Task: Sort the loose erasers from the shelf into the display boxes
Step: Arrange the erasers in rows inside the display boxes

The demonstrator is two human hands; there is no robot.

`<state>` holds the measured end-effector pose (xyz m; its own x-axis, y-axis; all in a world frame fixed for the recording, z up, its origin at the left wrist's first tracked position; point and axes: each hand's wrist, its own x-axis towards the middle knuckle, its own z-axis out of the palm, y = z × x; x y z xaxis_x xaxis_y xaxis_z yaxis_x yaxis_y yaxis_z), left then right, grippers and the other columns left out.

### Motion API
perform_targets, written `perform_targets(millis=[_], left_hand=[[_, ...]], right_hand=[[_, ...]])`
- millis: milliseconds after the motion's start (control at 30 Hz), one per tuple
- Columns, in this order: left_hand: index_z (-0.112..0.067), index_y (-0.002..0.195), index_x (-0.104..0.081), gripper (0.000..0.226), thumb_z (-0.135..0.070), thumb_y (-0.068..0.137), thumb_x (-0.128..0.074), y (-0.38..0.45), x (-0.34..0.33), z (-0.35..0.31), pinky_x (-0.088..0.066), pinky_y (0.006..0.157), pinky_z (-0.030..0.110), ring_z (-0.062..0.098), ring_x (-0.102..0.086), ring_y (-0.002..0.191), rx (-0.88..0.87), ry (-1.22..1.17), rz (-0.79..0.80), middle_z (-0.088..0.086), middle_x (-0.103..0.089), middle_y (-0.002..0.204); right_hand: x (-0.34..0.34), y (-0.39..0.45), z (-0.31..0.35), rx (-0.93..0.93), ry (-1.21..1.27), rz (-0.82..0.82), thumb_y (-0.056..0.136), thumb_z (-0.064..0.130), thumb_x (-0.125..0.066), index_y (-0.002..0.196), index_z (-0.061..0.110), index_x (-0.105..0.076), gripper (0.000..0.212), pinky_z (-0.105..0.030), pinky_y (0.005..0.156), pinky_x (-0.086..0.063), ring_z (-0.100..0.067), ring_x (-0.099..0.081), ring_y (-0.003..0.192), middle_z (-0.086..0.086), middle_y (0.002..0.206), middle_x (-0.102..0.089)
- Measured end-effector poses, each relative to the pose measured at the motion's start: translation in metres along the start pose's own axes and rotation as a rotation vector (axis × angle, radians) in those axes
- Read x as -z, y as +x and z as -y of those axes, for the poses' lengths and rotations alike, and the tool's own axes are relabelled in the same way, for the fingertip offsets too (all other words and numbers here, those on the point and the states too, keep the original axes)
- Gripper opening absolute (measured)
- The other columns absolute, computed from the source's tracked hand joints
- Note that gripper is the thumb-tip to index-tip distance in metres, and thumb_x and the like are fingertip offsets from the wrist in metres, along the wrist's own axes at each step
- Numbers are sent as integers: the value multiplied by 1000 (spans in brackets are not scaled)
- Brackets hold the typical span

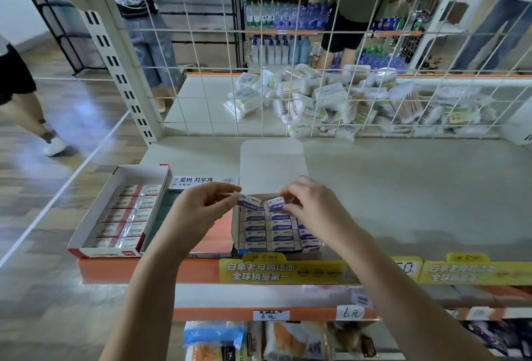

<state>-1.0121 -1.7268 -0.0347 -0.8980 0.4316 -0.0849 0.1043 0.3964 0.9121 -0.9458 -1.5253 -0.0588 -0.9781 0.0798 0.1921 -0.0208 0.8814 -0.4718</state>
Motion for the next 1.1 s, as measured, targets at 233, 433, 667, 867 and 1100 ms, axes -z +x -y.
perform_targets(millis=[233, 433, 667, 867, 1100], left_hand=[[-26, 101, -66, 14, -23, 88, -61, -1, -2, -2, -39, 54, 16, -8, -52, 56, -11, 27, 22, -10, -70, 82], [-23, 103, -66, 17, -22, 88, -61, -1, -3, -2, -40, 51, 12, -10, -53, 57, -22, 30, 23, -10, -70, 82], [-20, 105, -66, 19, -20, 86, -62, -4, -2, -6, -41, 50, 7, -11, -55, 59, -28, 5, 41, -7, -71, 87], [-20, 105, -65, 20, -12, 87, -61, -7, -2, -8, -41, 51, 4, -13, -54, 56, -55, 50, 63, -6, -71, 90], [-22, 102, -66, 18, -13, 88, -61, -8, -5, -8, -40, 51, 4, -12, -55, 57, -58, 59, 70, -7, -71, 87]], right_hand=[[-6, -2, 0, 51, -97, -13, 88, 10, -61, 112, 10, -64, 25, -20, 87, -46, -14, -58, 97, -1, 107, -59], [-11, -4, -3, 80, -192, -9, 88, 10, -60, 103, 6, -68, 17, -29, 84, -49, -16, -56, 94, -3, 98, -60], [-14, -3, -5, 35, -202, 13, 91, 17, -57, 97, 7, -70, 17, -34, 84, -49, -17, -58, 84, -4, 91, -63], [-18, -2, 1, -2, -275, 15, 86, 6, -61, 89, 11, -67, 8, -35, 79, -51, -17, -57, 79, 0, 86, -60], [-14, 0, 3, -46, -198, 15, 91, 14, -56, 104, 10, -65, 16, -32, 89, -46, -16, -58, 90, -2, 99, -61]])
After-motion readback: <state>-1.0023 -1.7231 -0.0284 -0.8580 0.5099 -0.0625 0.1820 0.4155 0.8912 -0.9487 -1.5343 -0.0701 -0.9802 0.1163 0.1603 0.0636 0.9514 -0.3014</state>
